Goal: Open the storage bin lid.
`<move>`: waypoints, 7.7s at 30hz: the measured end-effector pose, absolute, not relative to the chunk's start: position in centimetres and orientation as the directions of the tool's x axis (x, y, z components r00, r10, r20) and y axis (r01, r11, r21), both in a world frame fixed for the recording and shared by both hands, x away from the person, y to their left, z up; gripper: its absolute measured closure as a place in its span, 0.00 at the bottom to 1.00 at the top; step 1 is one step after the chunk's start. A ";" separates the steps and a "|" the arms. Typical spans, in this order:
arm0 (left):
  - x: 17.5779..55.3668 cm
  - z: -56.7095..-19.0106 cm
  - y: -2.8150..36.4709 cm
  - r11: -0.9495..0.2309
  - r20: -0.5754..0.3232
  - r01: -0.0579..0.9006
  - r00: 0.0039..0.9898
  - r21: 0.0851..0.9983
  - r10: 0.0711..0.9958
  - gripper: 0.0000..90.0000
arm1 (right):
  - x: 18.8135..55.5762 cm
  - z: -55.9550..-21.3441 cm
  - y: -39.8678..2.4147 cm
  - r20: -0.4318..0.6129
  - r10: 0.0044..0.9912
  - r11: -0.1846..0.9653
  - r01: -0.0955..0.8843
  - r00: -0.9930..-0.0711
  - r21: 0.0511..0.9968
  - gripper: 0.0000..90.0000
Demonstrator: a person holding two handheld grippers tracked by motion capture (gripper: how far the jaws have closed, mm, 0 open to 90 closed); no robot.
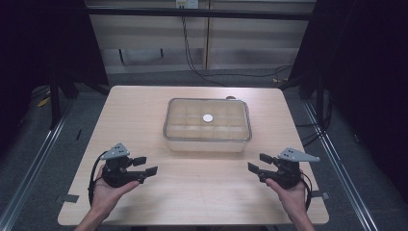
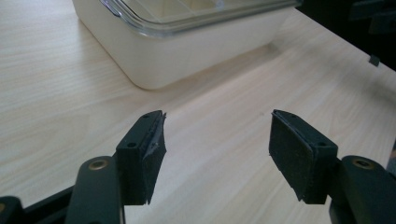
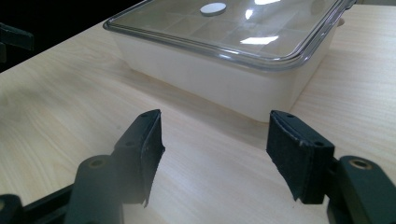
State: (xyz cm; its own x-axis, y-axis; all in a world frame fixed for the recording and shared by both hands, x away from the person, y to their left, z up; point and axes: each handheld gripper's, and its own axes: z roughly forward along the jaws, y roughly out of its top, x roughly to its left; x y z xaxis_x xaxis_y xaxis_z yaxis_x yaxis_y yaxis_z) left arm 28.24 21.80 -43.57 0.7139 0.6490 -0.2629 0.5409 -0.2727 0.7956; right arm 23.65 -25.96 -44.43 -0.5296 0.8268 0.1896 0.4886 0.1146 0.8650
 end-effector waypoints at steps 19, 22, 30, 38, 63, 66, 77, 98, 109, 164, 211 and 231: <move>32.5 -42.6 20.5 -0.288 -0.232 0.524 0.717 0.801 0.658 0.33 | 28.0 -42.9 -25.4 0.210 0.802 0.162 0.543 -0.559 0.824 0.48; 33.2 -42.3 20.6 -0.271 -0.231 0.527 0.700 0.806 0.675 0.35 | 28.6 -42.8 -25.3 0.213 0.802 0.156 0.540 -0.558 0.827 0.47; 34.8 -42.1 20.4 -0.260 -0.240 0.535 0.691 0.804 0.681 0.39 | 30.4 -42.7 -25.0 0.235 0.810 0.128 0.553 -0.537 0.823 0.38; 35.8 -42.2 19.6 -0.262 -0.233 0.520 0.703 0.813 0.672 0.40 | 31.5 -42.1 -25.1 0.235 0.819 0.111 0.546 -0.523 0.830 0.34; 40.2 -41.7 19.9 -0.250 -0.247 0.563 0.660 0.787 0.710 0.32 | 36.0 -40.9 -24.6 0.219 0.829 0.149 0.580 -0.514 0.801 0.27; 40.8 -42.0 19.2 -0.269 -0.235 0.564 0.663 0.781 0.711 0.30 | 36.8 -40.7 -24.5 0.215 0.830 0.156 0.585 -0.514 0.796 0.27; 42.7 -43.3 17.4 -0.274 -0.278 0.617 0.648 0.738 0.709 0.21 | 39.4 -41.4 -24.7 0.230 0.848 0.157 0.642 -0.477 0.750 0.25; 43.5 -44.5 15.6 -0.310 -0.280 0.628 0.661 0.713 0.696 0.20 | 40.7 -43.6 -24.1 0.181 0.880 0.206 0.696 -0.440 0.687 0.17; 43.8 -44.7 14.6 -0.313 -0.293 0.633 0.667 0.708 0.685 0.17 | 41.5 -44.4 -24.0 0.260 0.865 0.158 0.726 -0.429 0.670 0.12; 44.0 -45.1 15.4 -0.237 -0.338 0.650 0.630 0.722 0.699 0.32 | 41.5 -44.7 -23.9 0.296 0.883 0.038 0.684 -0.364 0.728 0.19; 42.4 -42.9 16.2 -0.192 -0.324 0.574 0.671 0.796 0.667 0.53 | 39.2 -42.3 -25.0 0.350 0.850 -0.066 0.579 -0.394 0.812 0.58; 41.6 -41.3 17.3 -0.149 -0.318 0.534 0.680 0.832 0.661 0.69 | 37.7 -41.6 -26.0 0.403 0.810 -0.110 0.564 -0.427 0.819 0.69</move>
State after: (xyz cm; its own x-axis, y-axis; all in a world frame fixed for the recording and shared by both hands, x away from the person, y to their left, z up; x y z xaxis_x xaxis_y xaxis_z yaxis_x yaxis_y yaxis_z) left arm 41.56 17.26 -41.33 0.6801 0.6608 -0.3175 0.5337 -0.1492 0.8324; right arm 37.72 -25.98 -41.57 -0.4272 0.8096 0.4025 0.5638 -0.1095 0.8186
